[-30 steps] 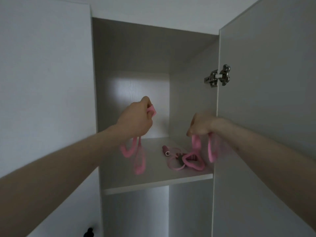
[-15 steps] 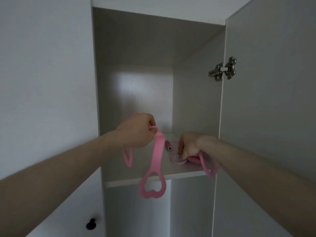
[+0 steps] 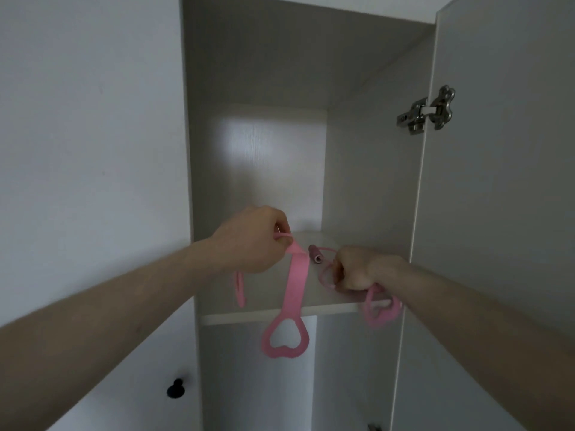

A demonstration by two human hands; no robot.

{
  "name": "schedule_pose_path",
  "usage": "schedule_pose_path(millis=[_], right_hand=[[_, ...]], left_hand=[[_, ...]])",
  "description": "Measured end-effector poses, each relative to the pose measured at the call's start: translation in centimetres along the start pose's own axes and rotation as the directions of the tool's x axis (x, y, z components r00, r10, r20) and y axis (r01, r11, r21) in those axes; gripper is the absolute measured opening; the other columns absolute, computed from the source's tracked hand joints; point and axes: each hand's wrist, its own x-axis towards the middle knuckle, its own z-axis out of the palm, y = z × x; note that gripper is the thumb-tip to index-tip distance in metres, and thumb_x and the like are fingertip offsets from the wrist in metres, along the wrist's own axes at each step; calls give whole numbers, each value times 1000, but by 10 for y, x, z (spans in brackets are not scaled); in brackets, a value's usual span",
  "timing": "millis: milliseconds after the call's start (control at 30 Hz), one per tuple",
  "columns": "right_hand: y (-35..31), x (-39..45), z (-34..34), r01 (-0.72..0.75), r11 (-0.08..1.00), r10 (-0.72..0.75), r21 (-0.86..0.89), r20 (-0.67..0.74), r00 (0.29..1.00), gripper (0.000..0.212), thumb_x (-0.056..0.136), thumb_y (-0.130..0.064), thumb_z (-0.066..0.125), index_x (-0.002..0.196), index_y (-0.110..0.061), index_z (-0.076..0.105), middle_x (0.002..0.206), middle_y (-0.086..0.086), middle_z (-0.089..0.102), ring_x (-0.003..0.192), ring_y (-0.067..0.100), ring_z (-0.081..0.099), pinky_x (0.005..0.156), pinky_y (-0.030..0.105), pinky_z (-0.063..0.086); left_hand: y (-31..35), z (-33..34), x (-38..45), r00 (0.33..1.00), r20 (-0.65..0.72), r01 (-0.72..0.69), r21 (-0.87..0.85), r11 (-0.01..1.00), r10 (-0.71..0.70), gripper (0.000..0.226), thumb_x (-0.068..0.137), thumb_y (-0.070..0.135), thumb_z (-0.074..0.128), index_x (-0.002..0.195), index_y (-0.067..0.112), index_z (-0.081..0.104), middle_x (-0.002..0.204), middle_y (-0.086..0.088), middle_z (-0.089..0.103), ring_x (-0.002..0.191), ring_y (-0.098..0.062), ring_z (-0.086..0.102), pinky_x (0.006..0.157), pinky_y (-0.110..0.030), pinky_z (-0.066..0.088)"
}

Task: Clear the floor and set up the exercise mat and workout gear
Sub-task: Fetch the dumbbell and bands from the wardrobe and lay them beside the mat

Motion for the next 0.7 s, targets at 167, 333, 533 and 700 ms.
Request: schedule_pose_path(millis=[167,333,533,700], right_hand=[[-7,-25,-18,-24,983,67,183,-237,969,9,94,-28,66,92,-23,73,98,0,73,93,21,69,78,27,52],[-24,-81,-48,57,916,171,396,-516,839,18,94,-16,68,80,-28,65,76,-9,72,69,10,67,67,24,48],[-59,-175,-86,140,819,339,557,-665,665,11,96,-16,68,87,-22,67,78,-2,77,75,17,75,79,36,60],[-85,-267,-92,29,784,461,621,-611,643,16,98,-19,67,113,-22,71,81,-2,77,62,8,71,58,19,54]], left_hand=[[-12,-11,-16,1000,13,-2,-48,999,3,16,94,37,64,108,31,67,89,17,63,87,-11,62,81,-28,49],[-21,-31,-37,997,30,-62,-157,986,68,27,92,34,66,117,33,56,89,13,71,88,-14,65,84,-33,51],[-16,-60,-70,979,23,-189,-283,940,204,26,94,32,67,117,36,54,88,12,68,82,-9,65,76,-33,51],[4,-75,-92,952,-6,-290,-324,900,305,30,93,36,67,121,37,56,92,13,70,84,-8,63,77,-32,49]])
